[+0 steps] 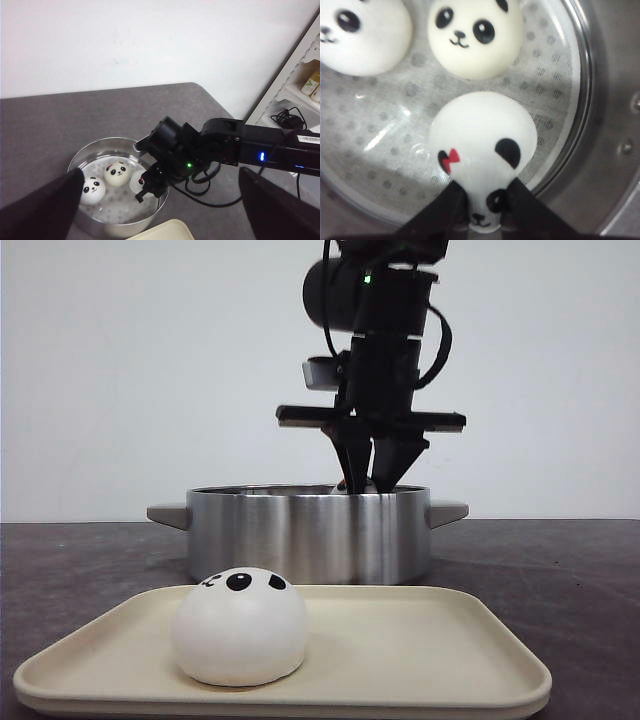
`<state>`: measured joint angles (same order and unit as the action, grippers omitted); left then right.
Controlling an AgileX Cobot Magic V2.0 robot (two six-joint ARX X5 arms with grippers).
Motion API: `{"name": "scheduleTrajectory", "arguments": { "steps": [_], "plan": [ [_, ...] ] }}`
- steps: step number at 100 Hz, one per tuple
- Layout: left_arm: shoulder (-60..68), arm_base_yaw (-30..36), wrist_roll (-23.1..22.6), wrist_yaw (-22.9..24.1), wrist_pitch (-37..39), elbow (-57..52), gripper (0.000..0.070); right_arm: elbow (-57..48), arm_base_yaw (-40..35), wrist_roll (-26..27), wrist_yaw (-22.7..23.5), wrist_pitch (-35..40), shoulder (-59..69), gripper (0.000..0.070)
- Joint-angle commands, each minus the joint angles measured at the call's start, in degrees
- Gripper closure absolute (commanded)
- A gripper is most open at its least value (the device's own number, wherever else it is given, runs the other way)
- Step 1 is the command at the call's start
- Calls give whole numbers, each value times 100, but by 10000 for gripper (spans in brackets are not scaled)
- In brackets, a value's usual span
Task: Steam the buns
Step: 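Lower the bun into the steamer pot and release with right gripper, then lower the left gripper and grasp the last panda bun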
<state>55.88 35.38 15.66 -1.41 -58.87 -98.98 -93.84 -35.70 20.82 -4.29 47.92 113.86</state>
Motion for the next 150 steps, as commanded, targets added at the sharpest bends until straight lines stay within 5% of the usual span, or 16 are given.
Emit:
{"name": "scheduleTrajectory", "arguments": {
  "steps": [1, 5, 14, 19, 47, 54, 59, 71, 112, 150],
  "plan": [
    [55, 37, -66, 0, 0, -92, 104, -111, -11, -68, -2, -79, 81, 669],
    [68, 37, -66, 0, -33, -92, 104, -111, 17, -70, 0, -76, 81, 577],
    [105, 37, -66, 0, -87, -92, 103, -111, 28, -83, 44, -70, 81, 252],
    [109, 37, -66, 0, -125, -92, 104, -111, 35, -87, 46, -57, 81, 144],
    [208, 37, -66, -2, -173, -92, 104, -125, 70, -160, 20, 149, 70, 126],
    [236, 37, -66, 0, -232, -92, 104, -216, 70, -205, 24, 190, 11, 138],
    [289, 37, -66, -2, -334, -92, 103, -319, 70, -243, 28, 238, -87, 220],
    [470, 37, -66, -2, -682, -52, 103, -686, 48, -354, 42, 310, -531, 696],
    [975, 474, 313, -785, -822, 1493, 103, -1182, -673, -396, -234, -101, -3392, 689],
    [2166, 1342, 704, -809, 649, 3460, 103, -1182, -728, -393, -330, -96, -4092, 689]
  ]
}}
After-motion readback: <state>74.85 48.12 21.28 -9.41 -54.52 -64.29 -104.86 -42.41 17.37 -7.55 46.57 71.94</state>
